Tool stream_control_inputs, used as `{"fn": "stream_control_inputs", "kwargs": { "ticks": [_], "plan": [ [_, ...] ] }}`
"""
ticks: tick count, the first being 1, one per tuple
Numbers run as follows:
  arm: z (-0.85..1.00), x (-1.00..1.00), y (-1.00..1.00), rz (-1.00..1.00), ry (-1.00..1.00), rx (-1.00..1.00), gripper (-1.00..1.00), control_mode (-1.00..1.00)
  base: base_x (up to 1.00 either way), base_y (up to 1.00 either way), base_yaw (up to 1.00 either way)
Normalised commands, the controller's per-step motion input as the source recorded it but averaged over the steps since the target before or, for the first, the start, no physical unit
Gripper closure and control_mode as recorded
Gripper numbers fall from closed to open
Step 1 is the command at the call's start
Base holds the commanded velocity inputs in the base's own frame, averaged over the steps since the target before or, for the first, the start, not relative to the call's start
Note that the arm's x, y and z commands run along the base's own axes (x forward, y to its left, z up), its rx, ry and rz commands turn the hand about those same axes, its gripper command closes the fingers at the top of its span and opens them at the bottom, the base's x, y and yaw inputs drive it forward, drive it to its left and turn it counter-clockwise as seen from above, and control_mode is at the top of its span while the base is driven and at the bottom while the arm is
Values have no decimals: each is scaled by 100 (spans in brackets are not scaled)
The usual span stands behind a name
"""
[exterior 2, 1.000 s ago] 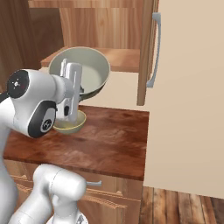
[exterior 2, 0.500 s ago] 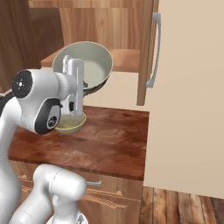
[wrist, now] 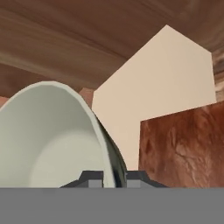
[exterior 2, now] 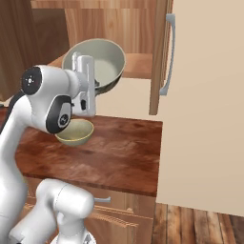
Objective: Open the cabinet. Pick the bowls from the counter and place them in the cabinet. Then close the cabinet.
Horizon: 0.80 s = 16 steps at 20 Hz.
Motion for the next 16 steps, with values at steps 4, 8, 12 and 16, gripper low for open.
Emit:
{"fn": "stream_control_inputs", "kwargs": {
  "ticks": [4,8,12,16],
  "plan": [
    [7,41,-3,0,0,0,100,-100,0,0,0],
    [15,28,-12,0,-3,0,100,-100,0,0,0],
    [11,31,-8,0,-1,0,100,-100,0,0,0],
    [1,37,-9,0,0,0,100,-100,0,0,0]
  ]
}}
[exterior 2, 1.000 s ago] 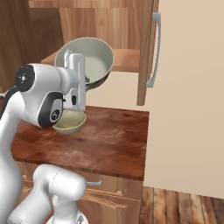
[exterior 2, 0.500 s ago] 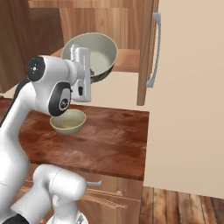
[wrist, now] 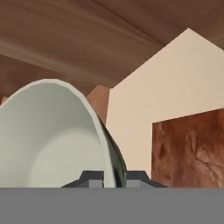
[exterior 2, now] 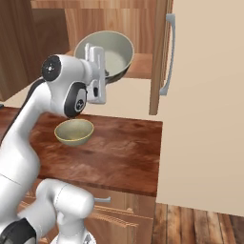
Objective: Open the cabinet. Pick the bowls from the counter and place them in the cabinet. Then close the cabinet.
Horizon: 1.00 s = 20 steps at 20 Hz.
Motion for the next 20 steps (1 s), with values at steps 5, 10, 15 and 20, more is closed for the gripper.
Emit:
{"fn": "stream_control_inputs", "kwargs": {
  "ticks": [5,10,15,20],
  "plan": [
    [0,42,-9,0,0,0,100,-100,0,0,0],
    [2,29,-17,0,-6,0,100,-100,0,0,0],
    [6,29,-9,0,-5,0,100,-100,0,0,0],
    [1,44,-8,0,0,0,100,-100,0,0,0]
  ]
}}
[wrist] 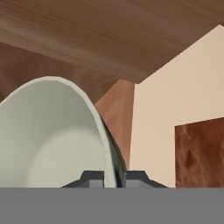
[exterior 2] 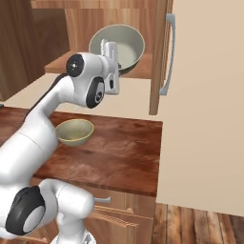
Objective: Open the cabinet. Pick the bowls from the counter and place them in the cabinet. Then close the cabinet.
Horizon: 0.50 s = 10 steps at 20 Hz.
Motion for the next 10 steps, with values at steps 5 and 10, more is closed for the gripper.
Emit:
{"fn": "stream_control_inputs", "kwargs": {
  "ticks": [5,10],
  "plan": [
    [0,44,-5,0,0,0,100,-100,0,0,0],
    [0,47,-5,0,0,0,100,-100,0,0,0]
  ]
}}
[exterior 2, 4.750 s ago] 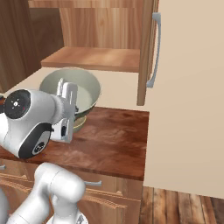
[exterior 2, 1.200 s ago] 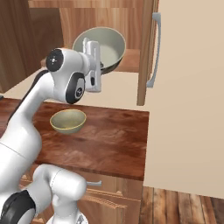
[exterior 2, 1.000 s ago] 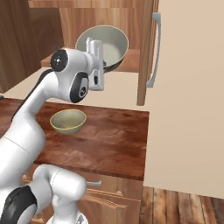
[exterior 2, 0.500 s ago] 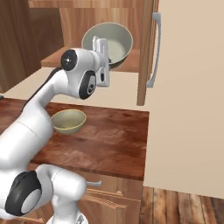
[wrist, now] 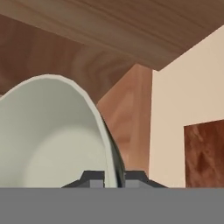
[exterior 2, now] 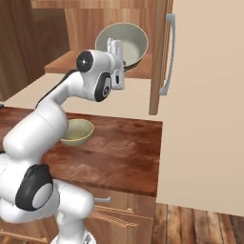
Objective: Open the cabinet. Pick the bowls from the counter and place them in the cabinet. Then close the cabinet.
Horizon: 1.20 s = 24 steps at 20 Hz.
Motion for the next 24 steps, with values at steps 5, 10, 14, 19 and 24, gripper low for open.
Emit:
{"fn": "stream_control_inputs", "kwargs": {
  "ticks": [5,10,14,19,24],
  "plan": [
    [0,46,-6,0,0,0,100,-100,0,0,0],
    [0,42,-9,0,2,0,100,-100,0,0,0],
    [0,33,-15,0,8,3,100,-100,0,0,0],
    [0,33,-17,0,13,5,100,-100,0,0,0],
    [0,18,-5,-1,7,1,100,-100,0,0,0]
  ]
}}
